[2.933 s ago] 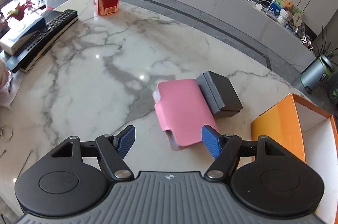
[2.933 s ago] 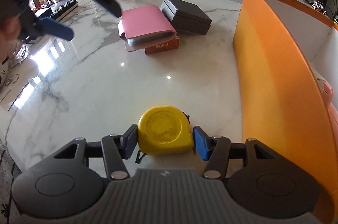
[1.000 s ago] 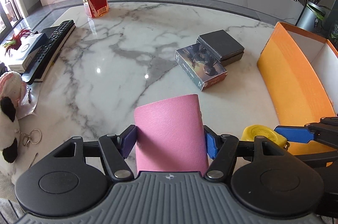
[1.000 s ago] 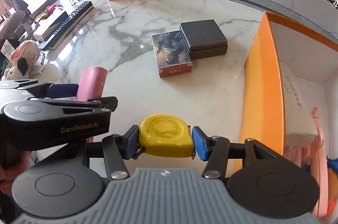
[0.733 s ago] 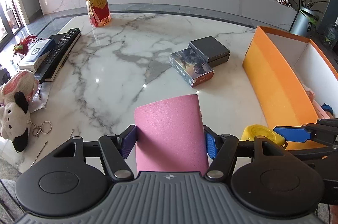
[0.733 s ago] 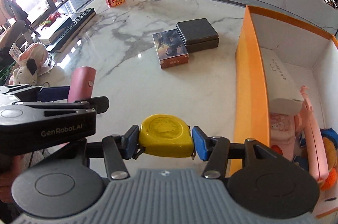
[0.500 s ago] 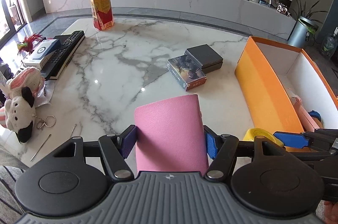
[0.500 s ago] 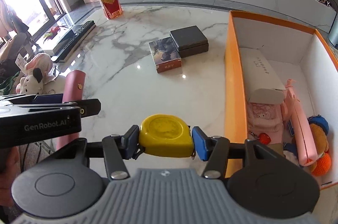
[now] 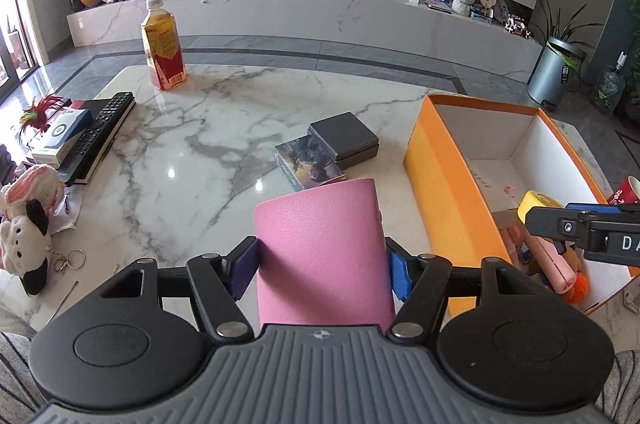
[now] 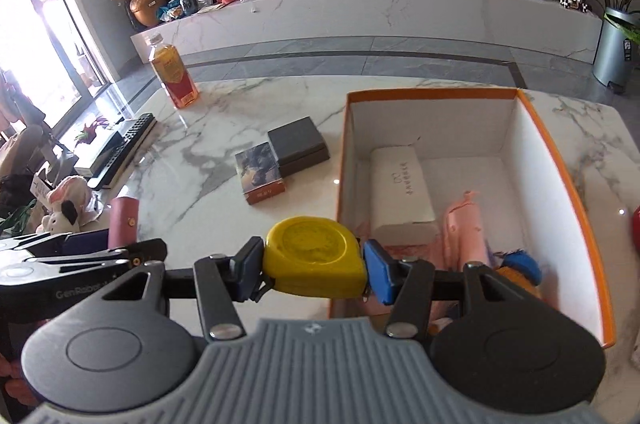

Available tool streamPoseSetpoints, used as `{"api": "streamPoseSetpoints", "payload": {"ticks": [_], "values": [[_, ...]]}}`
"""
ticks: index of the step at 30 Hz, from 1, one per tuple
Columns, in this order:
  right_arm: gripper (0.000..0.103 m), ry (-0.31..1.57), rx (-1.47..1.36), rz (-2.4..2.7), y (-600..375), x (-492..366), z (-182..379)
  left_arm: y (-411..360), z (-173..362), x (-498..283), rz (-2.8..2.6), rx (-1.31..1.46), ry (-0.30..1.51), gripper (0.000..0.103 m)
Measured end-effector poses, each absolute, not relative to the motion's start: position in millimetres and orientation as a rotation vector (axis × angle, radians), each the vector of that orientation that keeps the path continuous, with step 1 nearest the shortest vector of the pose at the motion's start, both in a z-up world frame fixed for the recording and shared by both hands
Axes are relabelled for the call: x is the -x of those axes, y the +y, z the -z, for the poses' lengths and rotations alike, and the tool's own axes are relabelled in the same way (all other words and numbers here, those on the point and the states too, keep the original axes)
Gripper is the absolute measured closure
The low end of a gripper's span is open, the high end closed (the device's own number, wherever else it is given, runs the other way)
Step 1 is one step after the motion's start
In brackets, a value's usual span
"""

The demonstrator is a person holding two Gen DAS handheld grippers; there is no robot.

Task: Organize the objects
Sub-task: 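Grasp the pink leather case with the left gripper while the right gripper carries the tape measure to the box, then lower the tape measure into the orange box and open the right gripper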

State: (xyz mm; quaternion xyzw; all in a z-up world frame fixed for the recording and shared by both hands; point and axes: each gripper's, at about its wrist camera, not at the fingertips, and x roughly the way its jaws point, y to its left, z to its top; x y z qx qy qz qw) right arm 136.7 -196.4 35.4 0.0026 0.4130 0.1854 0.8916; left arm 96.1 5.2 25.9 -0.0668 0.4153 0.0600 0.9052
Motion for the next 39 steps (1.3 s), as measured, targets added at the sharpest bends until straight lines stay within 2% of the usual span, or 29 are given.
{"api": "streamPoseSetpoints", "payload": {"ticks": [9,19,32,39], "values": [[0.046,0.911,0.13,-0.275,-248,-188,-33,-36,-40,-124,-0.036,0.15,0.86,0.027],[0.046,1.021,0.258,-0.215,-268,-247,32,-57,-33,-134,-0.016,0.142,0.887,0.027],[0.046,1.006,0.403,-0.214,-249,-255,55,-81,-50,-157,0.027,0.123,0.849,0.027],[0.05,1.011,0.443,-0.229,-247,-254,55,-116,-48,-191,0.131,0.151,0.862,0.028]]}}
